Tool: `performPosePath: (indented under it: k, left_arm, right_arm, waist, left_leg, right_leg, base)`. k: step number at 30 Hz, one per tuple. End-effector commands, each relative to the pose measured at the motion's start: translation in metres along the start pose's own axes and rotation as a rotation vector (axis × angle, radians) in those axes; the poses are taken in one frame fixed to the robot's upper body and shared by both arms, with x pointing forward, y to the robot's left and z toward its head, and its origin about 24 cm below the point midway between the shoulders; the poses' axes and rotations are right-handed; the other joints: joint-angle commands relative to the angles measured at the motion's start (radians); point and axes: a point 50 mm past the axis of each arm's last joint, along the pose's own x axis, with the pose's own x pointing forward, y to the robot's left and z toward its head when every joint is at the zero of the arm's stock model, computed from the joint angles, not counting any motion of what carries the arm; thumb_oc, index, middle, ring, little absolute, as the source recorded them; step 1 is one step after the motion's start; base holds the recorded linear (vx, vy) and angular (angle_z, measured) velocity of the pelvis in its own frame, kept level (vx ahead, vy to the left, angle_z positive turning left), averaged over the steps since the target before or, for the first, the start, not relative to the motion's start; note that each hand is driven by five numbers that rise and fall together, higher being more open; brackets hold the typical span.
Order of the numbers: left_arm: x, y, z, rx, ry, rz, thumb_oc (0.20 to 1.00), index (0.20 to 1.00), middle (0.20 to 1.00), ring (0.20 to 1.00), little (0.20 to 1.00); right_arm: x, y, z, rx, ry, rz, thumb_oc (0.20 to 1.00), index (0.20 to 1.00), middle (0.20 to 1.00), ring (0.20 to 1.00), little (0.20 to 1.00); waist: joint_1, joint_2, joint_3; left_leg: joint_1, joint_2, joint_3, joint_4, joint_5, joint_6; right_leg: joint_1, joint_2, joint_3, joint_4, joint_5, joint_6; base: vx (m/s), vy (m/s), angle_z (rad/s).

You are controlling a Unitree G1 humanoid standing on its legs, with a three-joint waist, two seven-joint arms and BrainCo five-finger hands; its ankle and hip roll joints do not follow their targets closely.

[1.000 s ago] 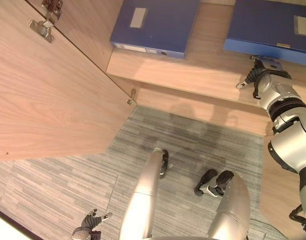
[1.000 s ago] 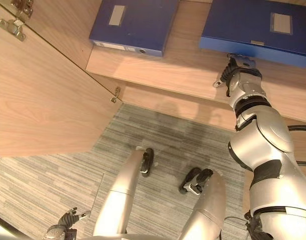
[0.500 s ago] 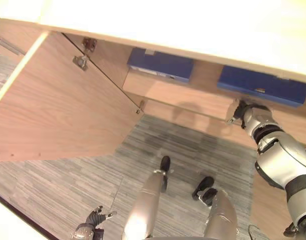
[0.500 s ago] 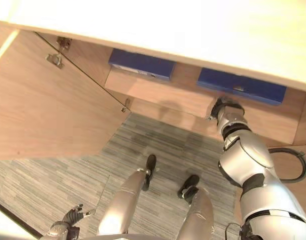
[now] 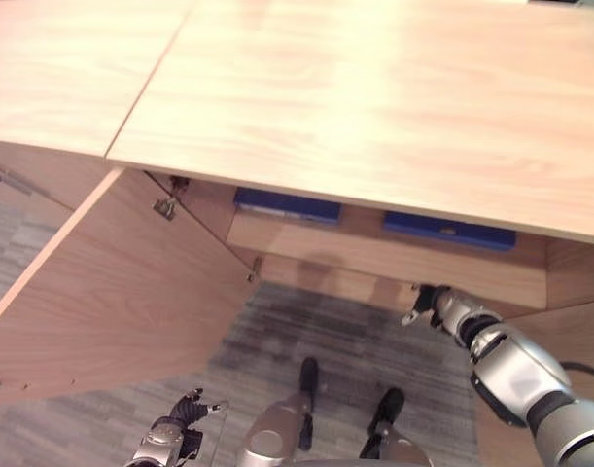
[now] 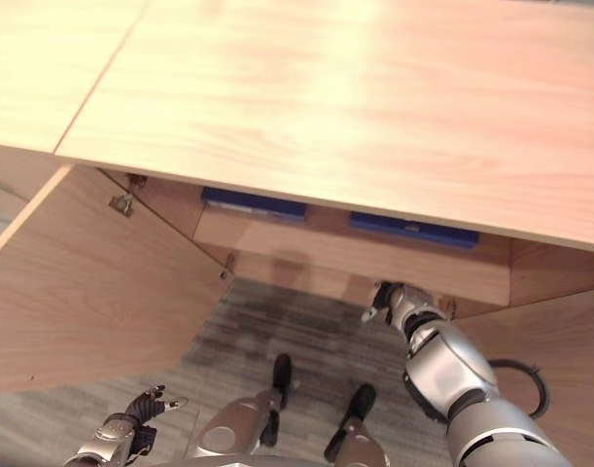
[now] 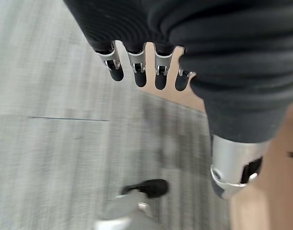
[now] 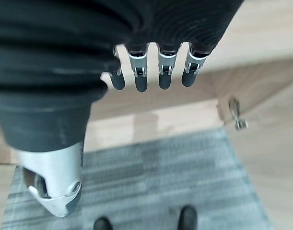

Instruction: Put the empty folder in the office cabinet

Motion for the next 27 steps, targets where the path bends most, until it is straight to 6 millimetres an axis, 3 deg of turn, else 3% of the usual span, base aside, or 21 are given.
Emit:
performPosePath:
  k: [1, 4, 5, 6, 8, 9, 11, 12, 13, 14, 15, 17, 21, 22, 23, 24, 25, 26, 27]
  left_arm:
    - [-0.005, -0.005, -0.028, 0.124, 0.095, -0.047, 1.000, 1.000, 1.000, 1.000, 1.000]
    - [-0.005, -0.009, -0.027, 0.172, 0.092, -0.070, 1.000, 1.000, 1.000, 1.000, 1.000]
    - [-0.005, -0.009, -0.027, 0.172, 0.093, -0.070, 1.000, 1.000, 1.000, 1.000, 1.000]
    - [-0.004, -0.012, -0.024, 0.186, 0.090, -0.072, 1.000, 1.000, 1.000, 1.000, 1.000]
    - [-0.003, -0.012, -0.023, 0.191, 0.090, -0.065, 1.000, 1.000, 1.000, 1.000, 1.000]
    - [-0.003, -0.013, -0.022, 0.195, 0.088, -0.062, 1.000, 1.000, 1.000, 1.000, 1.000]
    - [-0.003, -0.013, -0.023, 0.215, 0.089, -0.053, 1.000, 1.000, 1.000, 1.000, 1.000]
    - [-0.003, -0.013, -0.024, 0.215, 0.089, -0.053, 1.000, 1.000, 1.000, 1.000, 1.000]
    - [-0.005, -0.011, -0.028, 0.236, 0.099, -0.038, 1.000, 1.000, 1.000, 1.000, 1.000]
    - [-0.004, -0.009, -0.029, 0.232, 0.113, -0.012, 1.000, 1.000, 1.000, 1.000, 1.000]
    - [-0.004, -0.009, -0.029, 0.232, 0.112, -0.012, 1.000, 1.000, 1.000, 1.000, 1.000]
    - [-0.004, -0.009, -0.029, 0.254, 0.113, 0.007, 1.000, 1.000, 1.000, 1.000, 1.000]
    - [-0.003, -0.010, -0.025, 0.230, 0.098, 0.023, 1.000, 1.000, 1.000, 1.000, 1.000]
    - [-0.003, -0.005, -0.022, 0.170, 0.080, 0.054, 1.000, 1.000, 1.000, 1.000, 1.000]
    - [-0.003, -0.006, -0.022, 0.170, 0.081, 0.054, 1.000, 1.000, 1.000, 1.000, 1.000]
    - [-0.003, -0.007, -0.020, 0.168, 0.067, 0.048, 1.000, 1.000, 1.000, 1.000, 1.000]
    - [-0.003, -0.007, -0.020, 0.169, 0.067, 0.048, 1.000, 1.000, 1.000, 1.000, 1.000]
    - [-0.004, -0.011, -0.023, 0.211, 0.073, 0.027, 1.000, 1.000, 1.000, 1.000, 1.000]
    - [-0.004, -0.011, -0.023, 0.212, 0.073, 0.027, 1.000, 1.000, 1.000, 1.000, 1.000]
  right_arm:
    - [0.002, 0.019, -0.027, 0.031, 0.091, 0.048, 1.000, 1.000, 1.000, 1.000, 1.000]
    - [0.004, 0.051, -0.029, 0.132, 0.081, 0.108, 1.000, 1.000, 1.000, 1.000, 1.000]
    - [0.004, 0.052, -0.029, 0.132, 0.081, 0.108, 1.000, 1.000, 1.000, 1.000, 1.000]
    - [0.004, 0.072, -0.029, 0.209, 0.080, 0.119, 1.000, 1.000, 1.000, 1.000, 1.000]
    - [0.003, 0.095, -0.028, 0.194, 0.087, 0.144, 1.000, 1.000, 1.000, 1.000, 1.000]
    - [0.002, 0.107, -0.033, 0.203, 0.106, 0.156, 1.000, 1.000, 1.000, 1.000, 1.000]
    - [-0.002, 0.128, -0.041, 0.230, 0.134, 0.194, 1.000, 1.000, 1.000, 1.000, 1.000]
    - [-0.002, 0.128, -0.041, 0.230, 0.135, 0.195, 1.000, 1.000, 1.000, 1.000, 1.000]
    - [-0.007, 0.152, -0.047, 0.246, 0.149, 0.233, 1.000, 1.000, 1.000, 1.000, 1.000]
    - [-0.011, 0.167, -0.051, 0.277, 0.147, 0.250, 1.000, 1.000, 1.000, 1.000, 1.000]
    - [-0.011, 0.167, -0.052, 0.277, 0.147, 0.250, 1.000, 1.000, 1.000, 1.000, 1.000]
    - [-0.021, 0.196, -0.061, 0.291, 0.162, 0.303, 1.000, 1.000, 1.000, 1.000, 1.000]
    - [-0.026, 0.206, -0.073, 0.331, 0.187, 0.307, 1.000, 1.000, 1.000, 1.000, 1.000]
    - [-0.037, 0.223, -0.094, 0.406, 0.239, 0.328, 1.000, 1.000, 1.000, 1.000, 1.000]
    - [-0.037, 0.223, -0.094, 0.406, 0.239, 0.328, 1.000, 1.000, 1.000, 1.000, 1.000]
    - [-0.042, 0.228, -0.106, 0.440, 0.273, 0.338, 1.000, 1.000, 1.000, 1.000, 1.000]
    - [-0.042, 0.228, -0.106, 0.440, 0.273, 0.337, 1.000, 1.000, 1.000, 1.000, 1.000]
    - [-0.046, 0.230, -0.115, 0.483, 0.284, 0.354, 1.000, 1.000, 1.000, 1.000, 1.000]
    - [-0.046, 0.230, -0.115, 0.483, 0.284, 0.354, 1.000, 1.000, 1.000, 1.000, 1.000]
  waist:
    - [0.000, -0.015, -0.045]
    - [-0.023, -0.010, -0.043]
    - [-0.022, -0.011, -0.041]
    - [-0.031, -0.010, -0.052]
    - [-0.030, -0.024, -0.069]
    - [-0.027, -0.032, -0.080]
    - [-0.020, -0.055, -0.105]
    - [-0.019, -0.055, -0.104]
    - [-0.021, -0.070, -0.114]
    - [-0.048, -0.068, -0.119]
    - [-0.047, -0.067, -0.121]
    - [-0.101, -0.073, -0.121]
    - [-0.132, -0.077, -0.116]
    - [-0.171, -0.084, -0.096]
    - [-0.170, -0.084, -0.096]
    - [-0.187, -0.092, -0.075]
    - [-0.186, -0.091, -0.075]
    - [-0.197, -0.104, -0.052]
    - [-0.197, -0.102, -0.053]
  left_leg:
    - [0.021, -0.027, 0.023, -0.034, -0.037, 0.002]
    - [0.069, 0.001, 0.055, -0.034, -0.044, 0.014]
    - [0.070, 0.000, 0.055, -0.034, -0.044, 0.014]
    - [0.104, 0.020, 0.082, -0.034, -0.066, 0.015]
    - [0.115, 0.023, 0.102, -0.034, -0.068, 0.020]
    - [0.106, 0.023, 0.115, -0.034, -0.049, 0.028]
    - [0.103, 0.019, 0.123, -0.034, -0.048, 0.024]
    - [0.104, 0.019, 0.124, -0.034, -0.048, 0.024]
    - [0.090, 0.031, 0.143, -0.031, -0.030, 0.016]
    - [0.080, 0.054, 0.157, -0.034, -0.008, 0.000]
    - [0.077, 0.056, 0.158, -0.034, -0.006, 0.000]
    - [0.080, 0.103, 0.186, -0.034, 0.019, -0.026]
    - [0.072, 0.141, 0.203, -0.030, 0.042, -0.045]
    - [0.045, 0.198, 0.239, 0.053, 0.049, -0.070]
    - [0.043, 0.200, 0.238, 0.056, 0.047, -0.070]
    - [0.014, 0.233, 0.239, 0.149, 0.036, -0.080]
    - [0.013, 0.235, 0.239, 0.153, 0.034, -0.080]
    - [0.005, 0.217, 0.175, 0.270, -0.041, -0.055]
    - [0.001, 0.219, 0.174, 0.277, -0.046, -0.055]
  right_leg:
    - [-0.014, -0.078, 0.038, 0.036, 0.018, 0.098]
    - [0.013, -0.089, 0.018, 0.155, -0.040, 0.089]
    - [0.013, -0.090, 0.019, 0.157, -0.041, 0.089]
    - [0.060, -0.117, 0.003, 0.268, -0.099, 0.083]
    - [0.093, -0.128, 0.021, 0.324, -0.111, 0.082]
    - [0.108, -0.117, 0.032, 0.315, -0.096, 0.076]
    - [0.158, -0.074, 0.077, 0.246, -0.139, 0.080]
    - [0.159, -0.073, 0.077, 0.245, -0.138, 0.079]
    - [0.170, -0.032, 0.122, 0.166, -0.167, 0.072]
    - [0.153, 0.012, 0.171, 0.125, -0.172, 0.058]
    - [0.150, 0.014, 0.173, 0.123, -0.169, 0.057]
    - [0.168, 0.062, 0.210, 0.058, -0.169, 0.035]
    - [0.171, 0.092, 0.230, 0.034, -0.169, 0.018]
    - [0.178, 0.126, 0.248, 0.030, -0.181, -0.008]
    - [0.177, 0.127, 0.248, 0.030, -0.181, -0.008]
    - [0.171, 0.138, 0.264, 0.050, -0.190, -0.032]
    - [0.170, 0.139, 0.265, 0.051, -0.190, -0.032]
    - [0.144, 0.133, 0.300, 0.088, -0.191, -0.048]
    - [0.143, 0.133, 0.300, 0.089, -0.192, -0.048]
  base:
    - [-0.02, 0.088, -0.01]
    - [-0.07, 0.034, -0.15]
    - [-0.04, 0.017, -0.28]
    - [-0.03, -0.004, -0.43]
    - [-0.09, -0.050, -0.75]
    - [-0.10, -0.104, -0.72]
    - [-0.06, -0.130, -0.58]
    - [-0.08, -0.211, -0.50]
    - [-0.12, -0.283, -0.39]
    - [-0.12, -0.284, -0.39]
    - [-0.08, -0.238, -0.69]
    - [-0.05, -0.262, -0.67]
    - [-0.08, -0.231, -0.30]
    - [-0.13, -0.271, -0.34]
    - [-0.22, -0.405, -0.32]
    - [-0.10, -0.136, -0.32]
    - [-0.22, -0.200, -0.56]
    - [-0.13, -0.064, -0.59]
    - [-0.18, -0.074, -0.56]
